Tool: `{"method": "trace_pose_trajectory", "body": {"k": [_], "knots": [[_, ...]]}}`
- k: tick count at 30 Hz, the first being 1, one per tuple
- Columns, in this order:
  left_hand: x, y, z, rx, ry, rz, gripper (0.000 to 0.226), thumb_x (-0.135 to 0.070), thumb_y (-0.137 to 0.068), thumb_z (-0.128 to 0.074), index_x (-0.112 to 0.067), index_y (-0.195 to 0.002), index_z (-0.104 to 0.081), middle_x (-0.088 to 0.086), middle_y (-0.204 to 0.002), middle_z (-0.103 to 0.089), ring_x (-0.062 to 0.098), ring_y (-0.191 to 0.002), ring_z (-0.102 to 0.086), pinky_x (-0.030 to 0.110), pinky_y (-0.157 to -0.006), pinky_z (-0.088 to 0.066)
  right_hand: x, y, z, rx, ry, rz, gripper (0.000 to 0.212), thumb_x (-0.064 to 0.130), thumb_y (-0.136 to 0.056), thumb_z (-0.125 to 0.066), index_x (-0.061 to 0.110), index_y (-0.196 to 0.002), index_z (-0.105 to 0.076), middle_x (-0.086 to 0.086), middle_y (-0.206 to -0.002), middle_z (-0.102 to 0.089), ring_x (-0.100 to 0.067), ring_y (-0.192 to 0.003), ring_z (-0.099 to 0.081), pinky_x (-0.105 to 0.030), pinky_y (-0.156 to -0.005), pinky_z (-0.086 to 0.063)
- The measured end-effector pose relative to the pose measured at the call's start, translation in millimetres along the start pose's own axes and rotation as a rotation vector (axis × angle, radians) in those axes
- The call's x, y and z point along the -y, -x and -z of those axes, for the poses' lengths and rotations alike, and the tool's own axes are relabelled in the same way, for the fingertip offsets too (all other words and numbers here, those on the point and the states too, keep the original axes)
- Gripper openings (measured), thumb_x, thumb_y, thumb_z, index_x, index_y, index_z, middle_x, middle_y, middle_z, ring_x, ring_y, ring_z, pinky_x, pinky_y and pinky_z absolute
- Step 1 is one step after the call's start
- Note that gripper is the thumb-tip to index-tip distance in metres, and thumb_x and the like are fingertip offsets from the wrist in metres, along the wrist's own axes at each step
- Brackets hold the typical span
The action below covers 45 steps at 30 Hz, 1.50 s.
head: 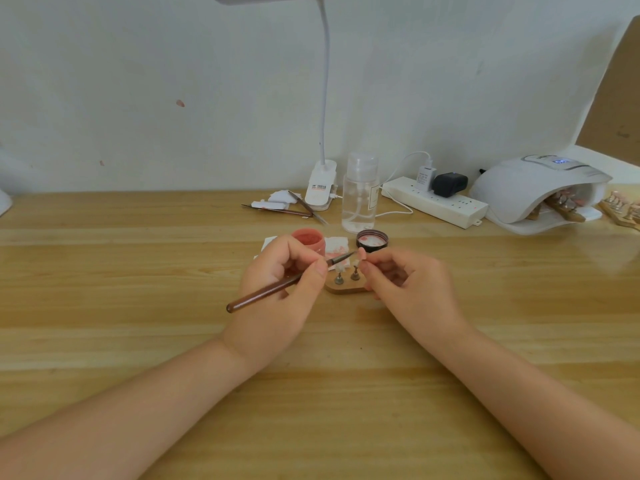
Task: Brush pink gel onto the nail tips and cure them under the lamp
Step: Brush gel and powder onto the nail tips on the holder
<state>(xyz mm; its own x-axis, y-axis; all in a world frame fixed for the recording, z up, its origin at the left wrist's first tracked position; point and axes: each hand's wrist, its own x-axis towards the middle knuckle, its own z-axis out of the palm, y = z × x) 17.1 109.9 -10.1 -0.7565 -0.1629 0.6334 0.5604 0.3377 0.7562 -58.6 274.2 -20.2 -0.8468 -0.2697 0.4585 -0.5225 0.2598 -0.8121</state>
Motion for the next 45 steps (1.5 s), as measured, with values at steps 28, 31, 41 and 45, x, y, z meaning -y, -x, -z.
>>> {"method": "trace_pose_trajectory", "body": {"k": [28,31,41,45], "knots": [[-6.2,2.9,-2.8,0.059,-0.179,-0.117,0.01,-0.005,-0.079,-0.061,-0.014,-0.077,-0.056,-0.002,-0.077,-0.057,0.002,-0.067,-0.053,0.008,-0.064,-0.041,4.8,1.1,1.0,-0.034,0.102,0.011,0.006,0.016,-0.083,-0.07,0.017,-0.087,-0.075,0.011,-0.071,-0.07,0.001,-0.066,-0.062,-0.008,-0.062,-0.045],[-8.1,4.2,-0.7,0.06,-0.151,-0.131,0.004,-0.02,-0.078,-0.056,-0.017,-0.076,-0.055,-0.003,-0.077,-0.056,0.002,-0.068,-0.051,0.009,-0.065,-0.039,4.8,1.3,1.5,-0.05,0.096,0.012,0.005,0.016,-0.083,-0.07,0.019,-0.084,-0.074,0.015,-0.068,-0.068,0.005,-0.063,-0.06,-0.005,-0.06,-0.043],[-5.1,2.6,-5.5,0.058,-0.155,-0.08,0.028,0.004,-0.083,-0.066,-0.023,-0.087,-0.061,-0.029,-0.086,-0.065,-0.014,-0.088,-0.059,0.003,-0.076,-0.041,6.9,0.8,1.0,-0.054,0.126,0.022,0.006,0.012,-0.081,-0.07,0.016,-0.082,-0.074,0.007,-0.07,-0.07,-0.006,-0.065,-0.061,-0.014,-0.061,-0.048],[-7.8,3.4,-3.7,0.064,-0.183,-0.085,0.013,-0.007,-0.078,-0.063,-0.02,-0.08,-0.062,-0.018,-0.072,-0.06,-0.006,-0.074,-0.056,0.006,-0.069,-0.04,8.0,1.3,2.2,-0.047,0.133,0.023,0.005,0.013,-0.082,-0.07,0.016,-0.084,-0.074,0.008,-0.07,-0.069,-0.004,-0.066,-0.06,-0.01,-0.06,-0.046]]}}
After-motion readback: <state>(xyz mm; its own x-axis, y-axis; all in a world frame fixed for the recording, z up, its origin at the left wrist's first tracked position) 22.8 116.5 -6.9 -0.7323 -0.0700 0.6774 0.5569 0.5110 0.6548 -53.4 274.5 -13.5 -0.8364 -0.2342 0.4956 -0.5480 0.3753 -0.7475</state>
